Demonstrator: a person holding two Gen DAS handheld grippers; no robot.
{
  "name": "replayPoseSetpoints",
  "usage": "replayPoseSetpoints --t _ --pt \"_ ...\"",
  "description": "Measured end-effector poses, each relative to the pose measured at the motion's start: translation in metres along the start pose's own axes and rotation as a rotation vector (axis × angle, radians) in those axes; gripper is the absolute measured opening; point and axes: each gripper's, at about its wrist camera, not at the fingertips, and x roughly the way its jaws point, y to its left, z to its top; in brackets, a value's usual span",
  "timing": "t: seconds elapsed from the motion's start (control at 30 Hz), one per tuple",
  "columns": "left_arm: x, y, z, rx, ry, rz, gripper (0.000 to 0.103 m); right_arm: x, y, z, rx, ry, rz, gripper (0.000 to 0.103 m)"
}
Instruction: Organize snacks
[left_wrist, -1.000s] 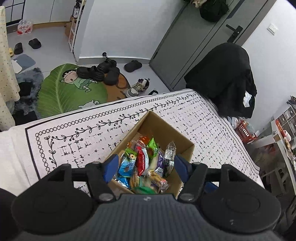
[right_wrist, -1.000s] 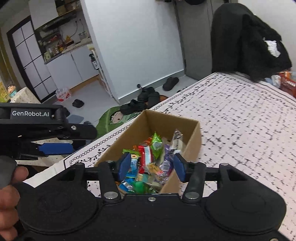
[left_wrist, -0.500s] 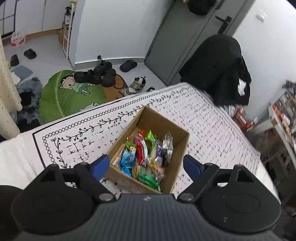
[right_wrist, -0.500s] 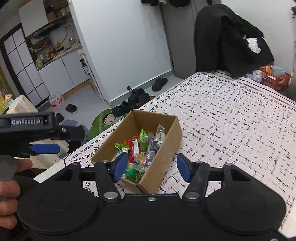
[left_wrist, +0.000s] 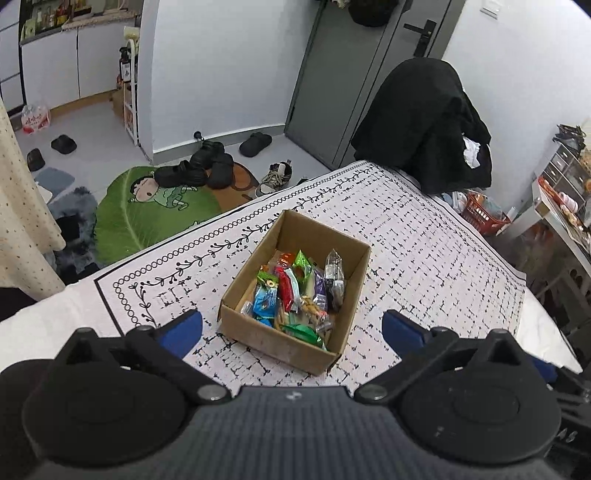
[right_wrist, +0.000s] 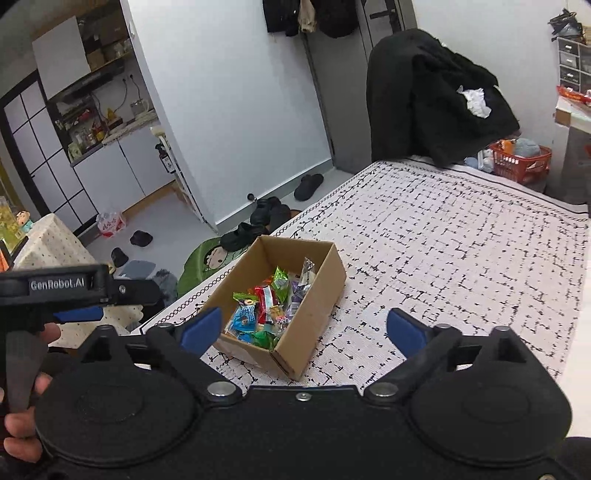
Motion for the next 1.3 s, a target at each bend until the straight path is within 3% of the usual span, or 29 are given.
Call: replayPoseSetpoints --t 0.43,0.83,1.3 --pt "-0.046 0.003 -0.024 0.07 -0.071 0.001 0.103 -0.04 0.006 -0.014 0.007 -0.023 0.015 0.103" --pt "-0.077 0.01 -0.048 0.135 -0.07 -0.038 0.103 -0.074 0.018 -0.03 -0.031 -0.037 -0.001 0.103" --pt "-0.1 0.019 -0.068 0.16 -0.092 -0.028 0.103 -0.098 0.024 -0.048 -0.054 -0.061 -0.035 0.103"
